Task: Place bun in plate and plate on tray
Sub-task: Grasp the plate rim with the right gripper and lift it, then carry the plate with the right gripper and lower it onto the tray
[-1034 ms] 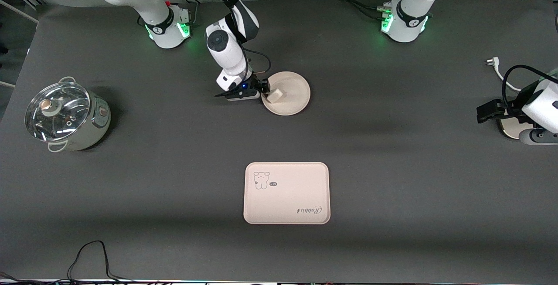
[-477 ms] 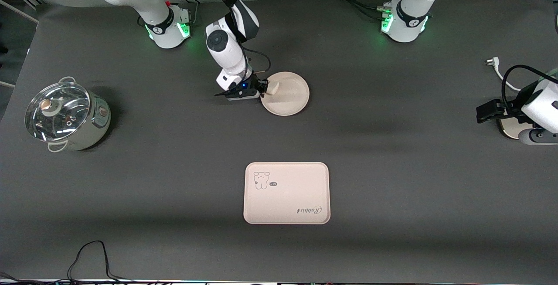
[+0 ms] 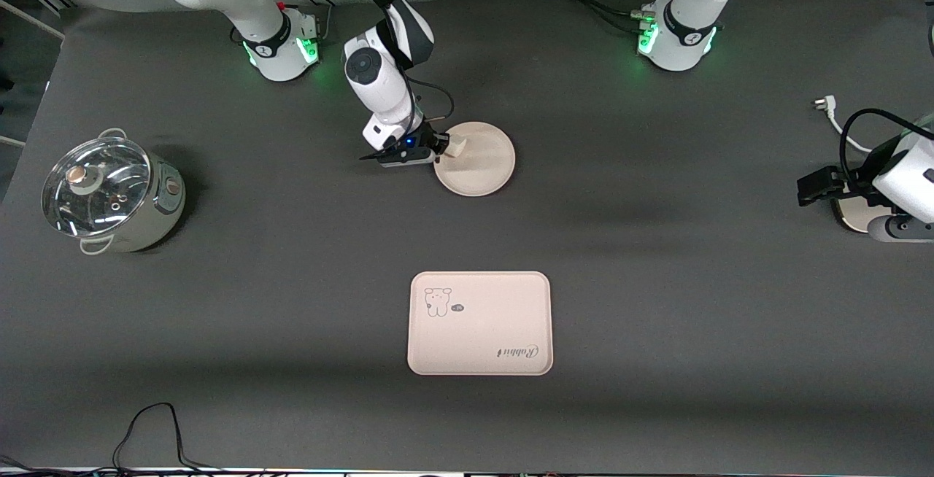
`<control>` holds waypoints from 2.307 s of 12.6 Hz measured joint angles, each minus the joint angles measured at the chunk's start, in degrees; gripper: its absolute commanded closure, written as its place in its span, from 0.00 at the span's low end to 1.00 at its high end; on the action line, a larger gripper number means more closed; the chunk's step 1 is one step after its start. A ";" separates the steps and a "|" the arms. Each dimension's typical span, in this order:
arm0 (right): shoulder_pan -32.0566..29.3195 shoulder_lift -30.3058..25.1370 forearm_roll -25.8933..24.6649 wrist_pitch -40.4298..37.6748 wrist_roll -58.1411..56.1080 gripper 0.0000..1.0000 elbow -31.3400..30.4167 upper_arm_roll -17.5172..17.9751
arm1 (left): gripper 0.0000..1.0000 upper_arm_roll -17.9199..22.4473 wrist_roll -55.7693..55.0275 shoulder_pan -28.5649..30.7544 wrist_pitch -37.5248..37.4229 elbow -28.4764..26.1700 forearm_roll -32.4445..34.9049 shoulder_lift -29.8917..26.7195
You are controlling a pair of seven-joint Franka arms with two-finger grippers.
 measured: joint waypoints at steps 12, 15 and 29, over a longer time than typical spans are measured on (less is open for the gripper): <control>-7.65 -16.68 0.05 -17.85 -5.73 1.00 3.79 -0.19 | 0.00 0.04 0.01 0.00 0.00 0.00 0.00 0.00; -10.82 -8.10 0.04 -19.56 -6.57 1.00 14.37 -0.43 | 0.00 0.04 0.02 0.00 0.00 0.00 0.00 0.00; -24.20 36.11 -2.81 -38.65 -9.63 1.00 74.42 -5.69 | 0.00 0.03 0.12 -0.05 0.03 0.01 0.00 0.00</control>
